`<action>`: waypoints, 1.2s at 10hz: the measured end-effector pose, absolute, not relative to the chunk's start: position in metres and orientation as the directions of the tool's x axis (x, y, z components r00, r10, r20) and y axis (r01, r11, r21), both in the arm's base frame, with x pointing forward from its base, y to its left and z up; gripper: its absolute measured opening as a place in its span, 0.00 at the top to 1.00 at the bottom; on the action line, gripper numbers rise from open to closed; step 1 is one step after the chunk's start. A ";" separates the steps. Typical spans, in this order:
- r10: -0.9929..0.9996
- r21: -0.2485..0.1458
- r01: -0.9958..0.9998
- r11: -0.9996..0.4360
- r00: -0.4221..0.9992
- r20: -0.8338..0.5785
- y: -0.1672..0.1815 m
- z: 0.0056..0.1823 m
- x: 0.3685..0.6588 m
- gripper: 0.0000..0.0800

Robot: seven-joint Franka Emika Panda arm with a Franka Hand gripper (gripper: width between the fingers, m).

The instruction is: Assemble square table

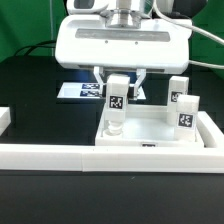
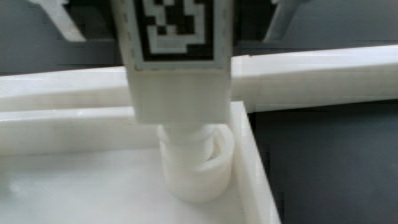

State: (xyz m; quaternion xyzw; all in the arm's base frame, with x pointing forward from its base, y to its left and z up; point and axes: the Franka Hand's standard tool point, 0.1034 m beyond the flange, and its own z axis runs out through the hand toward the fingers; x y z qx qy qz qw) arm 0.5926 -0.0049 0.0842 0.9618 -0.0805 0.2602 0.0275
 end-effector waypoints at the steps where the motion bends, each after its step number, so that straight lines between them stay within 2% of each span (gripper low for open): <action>1: -0.140 0.013 -0.170 -0.985 0.850 0.509 -0.006 0.084 0.593 0.64; 4: -0.141 0.014 -0.172 -0.985 0.848 0.511 -0.007 0.083 0.594 0.64; 7: -0.130 0.026 -0.168 -0.985 0.846 0.517 -0.006 0.073 0.593 0.64; 12: -0.127 0.031 -0.168 -0.985 0.840 0.528 -0.007 0.072 0.593 0.64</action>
Offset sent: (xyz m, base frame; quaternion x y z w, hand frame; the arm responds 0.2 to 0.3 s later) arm 0.0059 0.0025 -0.0046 0.0053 0.0066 0.0049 1.0000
